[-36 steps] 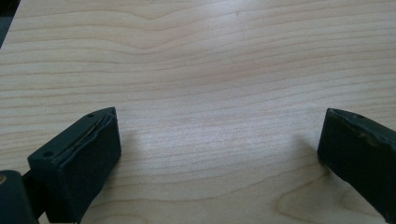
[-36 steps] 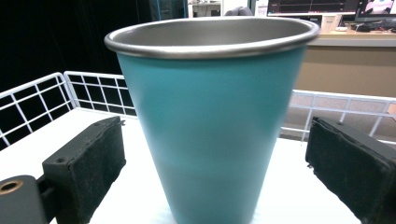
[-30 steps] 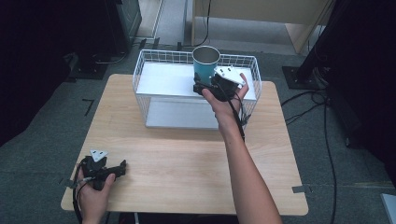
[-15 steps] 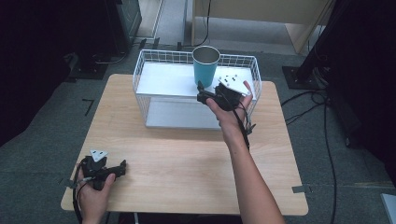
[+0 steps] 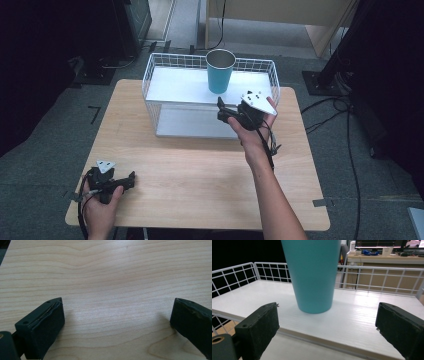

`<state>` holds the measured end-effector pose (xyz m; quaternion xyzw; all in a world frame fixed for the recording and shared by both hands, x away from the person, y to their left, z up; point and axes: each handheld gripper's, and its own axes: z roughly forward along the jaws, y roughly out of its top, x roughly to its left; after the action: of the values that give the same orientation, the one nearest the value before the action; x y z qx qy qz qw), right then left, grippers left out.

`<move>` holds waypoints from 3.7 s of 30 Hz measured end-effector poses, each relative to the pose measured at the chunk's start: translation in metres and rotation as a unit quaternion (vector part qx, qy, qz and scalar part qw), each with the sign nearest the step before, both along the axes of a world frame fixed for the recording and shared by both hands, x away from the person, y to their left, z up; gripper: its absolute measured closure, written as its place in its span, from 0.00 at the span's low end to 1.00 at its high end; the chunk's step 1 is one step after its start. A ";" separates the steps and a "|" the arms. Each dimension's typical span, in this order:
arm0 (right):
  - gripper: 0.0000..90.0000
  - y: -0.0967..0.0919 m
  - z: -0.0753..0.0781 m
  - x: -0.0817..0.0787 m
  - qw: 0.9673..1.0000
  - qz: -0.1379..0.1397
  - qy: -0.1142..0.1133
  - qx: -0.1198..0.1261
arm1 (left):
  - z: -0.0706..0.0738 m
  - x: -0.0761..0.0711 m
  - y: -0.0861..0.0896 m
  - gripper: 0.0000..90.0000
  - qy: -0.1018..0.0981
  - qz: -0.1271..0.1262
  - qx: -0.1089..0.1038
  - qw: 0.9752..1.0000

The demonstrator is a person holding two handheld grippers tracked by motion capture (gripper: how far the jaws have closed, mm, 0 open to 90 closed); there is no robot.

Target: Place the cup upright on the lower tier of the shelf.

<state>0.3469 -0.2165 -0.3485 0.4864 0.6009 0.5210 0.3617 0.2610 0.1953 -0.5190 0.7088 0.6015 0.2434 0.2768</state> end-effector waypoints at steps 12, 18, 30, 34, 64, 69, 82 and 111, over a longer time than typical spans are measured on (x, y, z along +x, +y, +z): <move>0.05 -0.033 -0.004 -0.027 1.000 -0.014 -0.003 0.006 | 0.000 0.000 0.000 0.00 0.001 0.001 -0.001 1.000; 0.05 -0.044 -0.006 -0.042 1.000 -0.015 -0.005 -0.002 | 0.000 0.000 0.000 0.00 0.000 0.001 -0.001 1.000; 0.05 -0.067 -0.021 -0.070 1.000 -0.025 0.002 -0.007 | 0.000 0.000 0.000 0.00 0.002 0.000 -0.001 1.000; 0.05 -0.075 -0.027 -0.077 0.999 -0.030 0.005 -0.008 | 0.000 0.000 0.000 0.00 0.002 0.000 0.000 1.000; 0.06 -0.136 -0.081 -0.114 0.995 -0.084 0.047 -0.008 | 0.000 0.000 0.000 0.00 0.002 0.000 0.000 1.000; 0.06 -0.144 -0.092 -0.119 0.994 -0.094 0.056 -0.013 | 0.000 0.000 0.000 0.00 0.002 0.000 0.000 1.000; 0.06 -0.160 -0.126 -0.128 0.988 -0.112 0.098 -0.026 | 0.000 0.000 0.000 0.00 0.002 0.000 -0.001 1.000; 0.07 -0.172 -0.176 -0.119 0.954 -0.129 0.255 -0.093 | 0.000 0.000 0.000 0.00 0.001 0.000 -0.001 1.000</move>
<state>0.2283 -0.3886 -0.5248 0.6409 0.6511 0.2704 0.3036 0.2607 0.1952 -0.5189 0.7090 0.6020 0.2418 0.2764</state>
